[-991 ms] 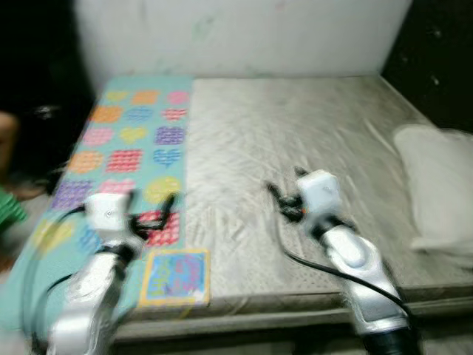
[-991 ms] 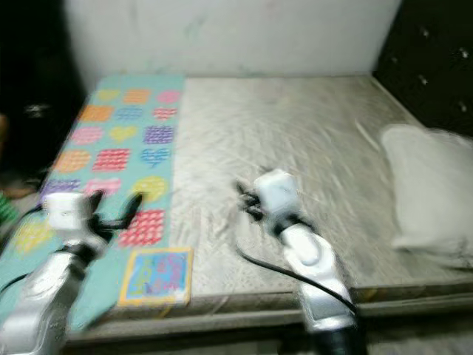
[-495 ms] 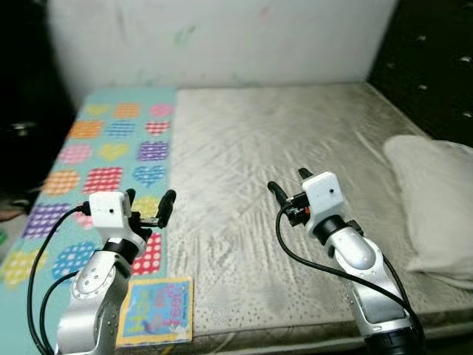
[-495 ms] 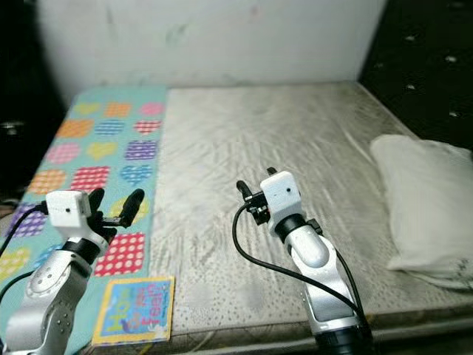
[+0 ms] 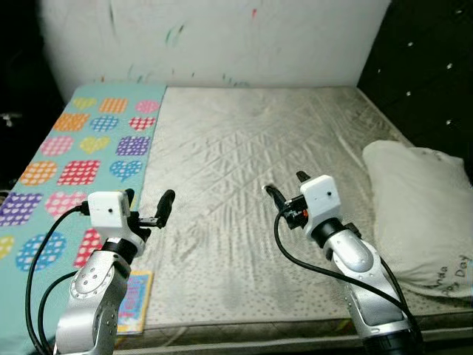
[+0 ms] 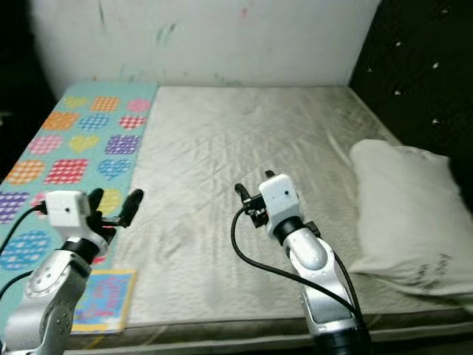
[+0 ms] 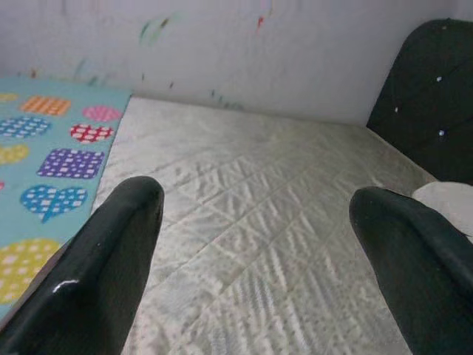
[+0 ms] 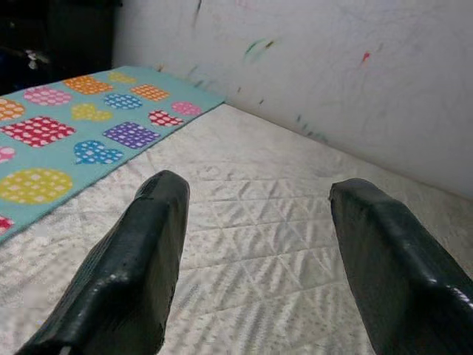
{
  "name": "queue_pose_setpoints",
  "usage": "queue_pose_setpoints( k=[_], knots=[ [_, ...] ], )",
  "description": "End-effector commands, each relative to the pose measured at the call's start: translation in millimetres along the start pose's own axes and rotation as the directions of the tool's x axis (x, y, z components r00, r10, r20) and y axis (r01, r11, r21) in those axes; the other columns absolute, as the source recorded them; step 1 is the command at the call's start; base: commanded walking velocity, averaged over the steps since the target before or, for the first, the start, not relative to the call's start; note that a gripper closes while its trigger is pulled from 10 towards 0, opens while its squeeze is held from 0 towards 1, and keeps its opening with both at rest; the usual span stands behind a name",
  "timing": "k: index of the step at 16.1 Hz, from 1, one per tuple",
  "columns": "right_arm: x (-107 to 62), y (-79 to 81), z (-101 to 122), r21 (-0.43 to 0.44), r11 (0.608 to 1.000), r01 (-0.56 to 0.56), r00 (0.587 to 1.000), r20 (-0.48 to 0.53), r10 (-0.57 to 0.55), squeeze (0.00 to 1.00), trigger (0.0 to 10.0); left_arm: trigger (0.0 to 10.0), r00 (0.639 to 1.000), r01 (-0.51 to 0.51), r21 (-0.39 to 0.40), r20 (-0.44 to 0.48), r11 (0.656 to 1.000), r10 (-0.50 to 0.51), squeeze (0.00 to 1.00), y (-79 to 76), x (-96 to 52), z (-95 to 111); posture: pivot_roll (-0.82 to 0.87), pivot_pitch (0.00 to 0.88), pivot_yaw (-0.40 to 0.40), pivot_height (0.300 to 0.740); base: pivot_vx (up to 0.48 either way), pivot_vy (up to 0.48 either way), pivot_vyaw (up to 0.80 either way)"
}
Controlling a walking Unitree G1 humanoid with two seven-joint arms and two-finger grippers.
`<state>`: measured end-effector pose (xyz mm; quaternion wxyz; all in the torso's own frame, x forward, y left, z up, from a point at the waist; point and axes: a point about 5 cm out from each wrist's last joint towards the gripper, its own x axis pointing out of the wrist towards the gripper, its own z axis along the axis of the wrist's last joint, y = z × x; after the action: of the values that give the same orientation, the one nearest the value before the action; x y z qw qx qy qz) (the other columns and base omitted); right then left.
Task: Clean up the room
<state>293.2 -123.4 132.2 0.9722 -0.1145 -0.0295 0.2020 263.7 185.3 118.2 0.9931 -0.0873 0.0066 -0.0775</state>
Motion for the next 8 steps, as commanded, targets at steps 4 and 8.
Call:
queue_pose_setpoints(
  k=[4,8],
  knots=[
    [-1.4,-3.3,0.6,-0.018,1.0,-0.005,1.0,0.002,0.005,0.0,10.0,10.0,1.0,0.01,0.001,-0.004,1.0,-0.01,0.0,-6.1,0.9,-1.3,-0.22,0.0,-0.023,0.74,0.0,-0.48,0.0],
    [-2.2,-5.8,0.4,-0.002,1.0,0.012,1.0,0.011,-0.012,0.0,10.0,10.0,1.0,-0.012,0.038,-0.015,0.999,0.013,0.0,-0.2,2.5,-4.0,-0.2,0.0,-0.016,0.74,0.0,-0.457,0.0]
  ],
)
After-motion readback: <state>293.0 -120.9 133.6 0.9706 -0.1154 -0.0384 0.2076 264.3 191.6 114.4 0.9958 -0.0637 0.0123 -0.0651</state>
